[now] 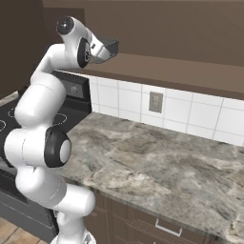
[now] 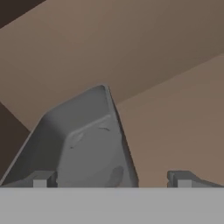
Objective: Retrieve the tupperware and aluminum foil from the cabinet and place them on the dining counter near the plate with garlic and bell pepper to prepare for storing leftovers.
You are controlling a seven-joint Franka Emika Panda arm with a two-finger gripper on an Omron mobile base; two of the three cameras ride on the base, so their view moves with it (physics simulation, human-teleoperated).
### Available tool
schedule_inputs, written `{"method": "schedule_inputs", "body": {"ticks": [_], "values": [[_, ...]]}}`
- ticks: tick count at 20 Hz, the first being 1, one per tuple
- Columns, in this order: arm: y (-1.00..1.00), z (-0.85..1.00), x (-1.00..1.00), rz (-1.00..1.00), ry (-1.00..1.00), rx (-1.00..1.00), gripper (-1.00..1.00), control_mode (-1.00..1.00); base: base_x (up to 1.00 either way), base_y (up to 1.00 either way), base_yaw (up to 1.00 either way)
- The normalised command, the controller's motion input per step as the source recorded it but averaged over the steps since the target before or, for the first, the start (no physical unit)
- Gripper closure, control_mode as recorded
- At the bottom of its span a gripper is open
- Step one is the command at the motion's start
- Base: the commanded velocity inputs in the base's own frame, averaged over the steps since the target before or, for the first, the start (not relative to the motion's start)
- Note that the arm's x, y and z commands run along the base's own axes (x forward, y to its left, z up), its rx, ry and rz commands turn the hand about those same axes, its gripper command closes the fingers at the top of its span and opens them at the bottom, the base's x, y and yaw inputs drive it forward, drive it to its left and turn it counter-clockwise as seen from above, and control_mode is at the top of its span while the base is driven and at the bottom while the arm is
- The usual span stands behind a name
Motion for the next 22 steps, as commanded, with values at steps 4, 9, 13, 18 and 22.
{"method": "schedule_inputs", "body": {"ticks": [4,9,13,18,22], "values": [[0.01,0.00,0.50,-0.07,0.03,0.00,-1.00,-1.00,0.00,0.00,0.00],[0.03,0.00,0.53,-0.07,0.06,0.00,-1.00,-1.00,0.00,0.00,0.00],[0.00,-0.01,0.61,-0.05,0.10,0.00,-1.00,-1.00,0.00,0.00,0.00],[0.00,-0.07,0.62,-0.04,0.13,0.00,-1.00,-1.00,0.00,0.00,0.00],[0.00,-0.34,0.31,-0.06,0.18,0.00,-1.00,-1.00,0.00,0.00,0.00]]}}
